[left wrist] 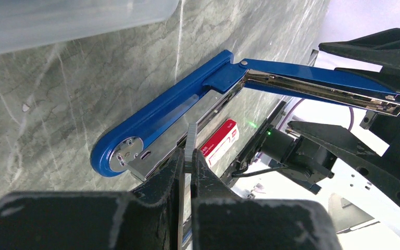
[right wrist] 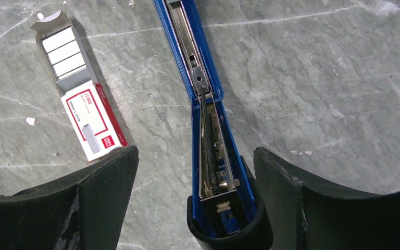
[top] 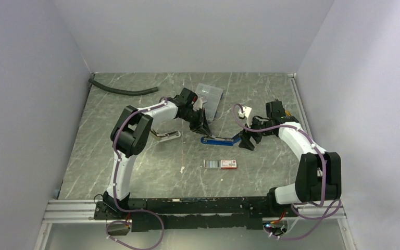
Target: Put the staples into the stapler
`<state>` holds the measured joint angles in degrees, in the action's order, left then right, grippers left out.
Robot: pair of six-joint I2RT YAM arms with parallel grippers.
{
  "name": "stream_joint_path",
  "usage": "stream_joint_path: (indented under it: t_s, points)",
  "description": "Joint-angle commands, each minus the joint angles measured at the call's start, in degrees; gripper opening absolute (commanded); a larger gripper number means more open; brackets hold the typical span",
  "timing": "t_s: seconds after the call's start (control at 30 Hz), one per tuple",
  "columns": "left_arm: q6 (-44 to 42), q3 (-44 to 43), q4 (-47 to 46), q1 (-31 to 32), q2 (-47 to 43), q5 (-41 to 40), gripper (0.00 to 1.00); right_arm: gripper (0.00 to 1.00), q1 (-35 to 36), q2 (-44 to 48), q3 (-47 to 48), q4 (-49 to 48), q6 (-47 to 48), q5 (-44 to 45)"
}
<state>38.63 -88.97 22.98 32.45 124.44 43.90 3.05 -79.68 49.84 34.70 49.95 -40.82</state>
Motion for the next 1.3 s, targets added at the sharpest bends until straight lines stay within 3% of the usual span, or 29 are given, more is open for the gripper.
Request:
stream_joint_path:
  t_s: [0.0,1.27]
  points:
    - [0.7,0.3,-1.0,0.2,-2.1,1.3,0.03,0.85,-0.2,-0.3,1.9,0.8,1.1,-1.8]
    - [2.1,1.8,-2.6,0.2,-4.8,1.4,0.03,0.85,-0.2,-1.0,2.1,1.4,1.3,-1.8]
